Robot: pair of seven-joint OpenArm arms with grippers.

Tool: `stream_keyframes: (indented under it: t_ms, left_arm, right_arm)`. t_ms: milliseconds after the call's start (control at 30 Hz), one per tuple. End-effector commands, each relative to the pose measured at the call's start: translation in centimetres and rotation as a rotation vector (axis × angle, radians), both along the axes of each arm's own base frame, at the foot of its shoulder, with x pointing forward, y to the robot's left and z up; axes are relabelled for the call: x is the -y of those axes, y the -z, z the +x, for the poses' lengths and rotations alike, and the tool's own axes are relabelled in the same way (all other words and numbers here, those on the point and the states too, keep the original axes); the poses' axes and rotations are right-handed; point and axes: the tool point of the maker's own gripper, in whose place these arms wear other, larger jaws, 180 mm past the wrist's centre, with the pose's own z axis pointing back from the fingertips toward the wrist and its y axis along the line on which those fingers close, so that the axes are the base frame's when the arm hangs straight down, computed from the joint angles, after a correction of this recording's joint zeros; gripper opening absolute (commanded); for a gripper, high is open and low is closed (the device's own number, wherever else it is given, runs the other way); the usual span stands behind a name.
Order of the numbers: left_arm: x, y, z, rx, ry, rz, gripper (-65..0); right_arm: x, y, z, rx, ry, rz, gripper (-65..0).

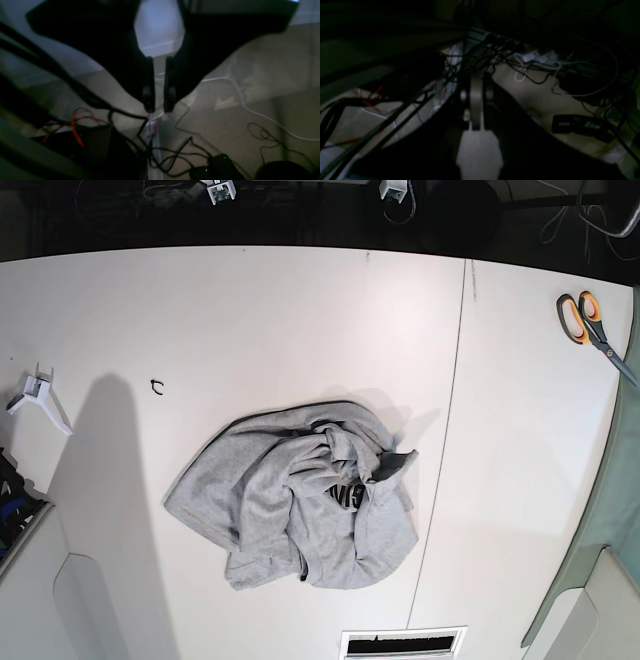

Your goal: Layout the t-shirt on the table in an organized manner, then fold the t-shirt properly

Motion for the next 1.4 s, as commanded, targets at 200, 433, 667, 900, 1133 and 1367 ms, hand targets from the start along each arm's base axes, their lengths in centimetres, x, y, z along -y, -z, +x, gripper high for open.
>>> stream_keyframes:
  t_ms: [200,433,667,900,1133,1367]
  left_arm:
    - [-2.2,-1.4,-1.1,0.078,-0.075,-0.005,-57.5]
    - [-2.5,-3.8,-1.6,0.158,-0.09,-0.035,-57.5]
    - [-5.4,-7.9,1.5,0.312,-0.326,-0.051,-57.5]
    - [-7.9,-14.9,6.0,0.461,-0.411,-0.212,-57.5]
    - [-13.5,-23.5,12.2,0.695,-0.43,-0.208,-57.4]
    - [-15.0,-32.7,18.6,0.974,-0.228,-0.184,-51.5]
  right_arm:
    - [0.3,-1.5,-1.9,0.037,-0.008,0.011,-63.9]
    - [-0.6,-4.9,-2.5,0.097,0.007,0.147,-63.9]
    - [-1.5,-10.1,-1.6,0.215,0.007,0.224,-63.9]
    - [-1.0,-16.0,0.7,0.352,0.03,0.279,-63.9]
    - [-1.3,-21.7,6.0,0.521,0.027,0.335,-63.9]
    - [-1.6,-26.1,14.5,0.755,0.048,0.389,-58.5]
